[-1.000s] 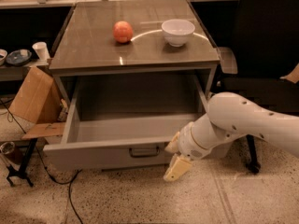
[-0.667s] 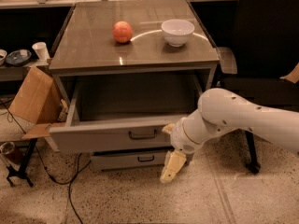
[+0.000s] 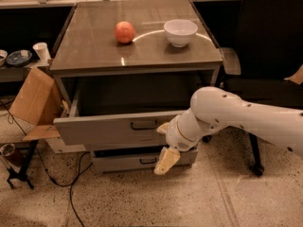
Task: Close top drawer
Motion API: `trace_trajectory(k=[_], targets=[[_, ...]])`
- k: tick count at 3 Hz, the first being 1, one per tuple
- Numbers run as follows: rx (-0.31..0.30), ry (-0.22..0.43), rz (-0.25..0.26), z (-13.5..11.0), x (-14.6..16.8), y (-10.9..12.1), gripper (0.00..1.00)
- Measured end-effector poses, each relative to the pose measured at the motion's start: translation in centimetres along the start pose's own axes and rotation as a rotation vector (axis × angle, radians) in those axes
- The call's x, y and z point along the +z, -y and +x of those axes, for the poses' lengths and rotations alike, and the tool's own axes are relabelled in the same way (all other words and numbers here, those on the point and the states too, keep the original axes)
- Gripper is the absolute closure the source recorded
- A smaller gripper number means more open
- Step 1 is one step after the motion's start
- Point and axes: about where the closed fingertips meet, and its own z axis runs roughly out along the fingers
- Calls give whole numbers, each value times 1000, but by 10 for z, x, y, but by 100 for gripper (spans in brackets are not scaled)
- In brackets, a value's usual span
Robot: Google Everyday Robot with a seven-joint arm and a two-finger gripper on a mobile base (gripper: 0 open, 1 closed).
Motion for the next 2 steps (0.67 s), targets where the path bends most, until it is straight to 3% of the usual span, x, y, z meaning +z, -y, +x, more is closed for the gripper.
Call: trace_trajectory(k=[1,2], targets=[[-2,-49,26,2,5,14,42],[12,-125,54,21,7,34,66]])
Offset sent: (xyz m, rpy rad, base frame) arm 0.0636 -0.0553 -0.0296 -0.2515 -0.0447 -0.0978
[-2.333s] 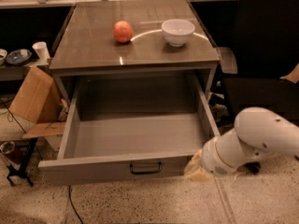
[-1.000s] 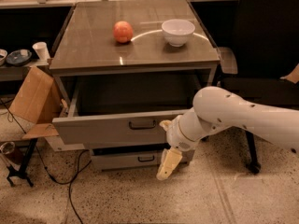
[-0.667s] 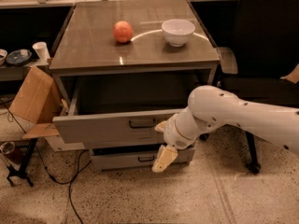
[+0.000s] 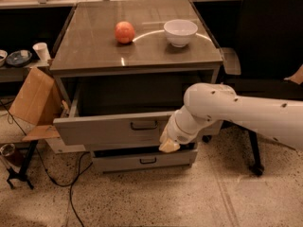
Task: Close top drawer
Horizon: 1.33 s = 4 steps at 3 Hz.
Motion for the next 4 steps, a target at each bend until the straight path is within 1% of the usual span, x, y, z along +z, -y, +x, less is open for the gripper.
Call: trace_trajectory(k=[1,2,3,4], targets=[[24,-93,25,34,7,27,89],[80,-181,54,80,9,57,97],[114,-206,89,97,2,74,74],[112,-170,157,79,-17,89,51]])
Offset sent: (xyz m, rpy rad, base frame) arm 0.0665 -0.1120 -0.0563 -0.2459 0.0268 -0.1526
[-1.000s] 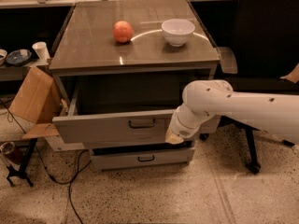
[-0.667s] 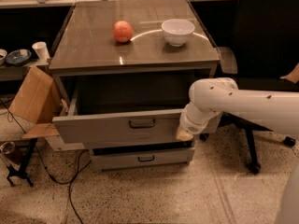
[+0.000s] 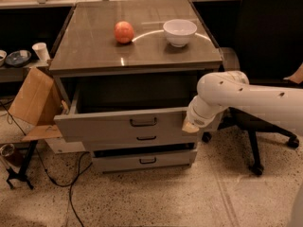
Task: Close top drawer
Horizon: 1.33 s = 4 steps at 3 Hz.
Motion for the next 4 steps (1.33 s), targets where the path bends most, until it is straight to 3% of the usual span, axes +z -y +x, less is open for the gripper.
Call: trace_trajectory(k=[2,3,4], targets=[[-35,73,28,-63,10,2,5],[-47,76,39,-83,24,1,0],[-47,76,39,-83,24,1,0]])
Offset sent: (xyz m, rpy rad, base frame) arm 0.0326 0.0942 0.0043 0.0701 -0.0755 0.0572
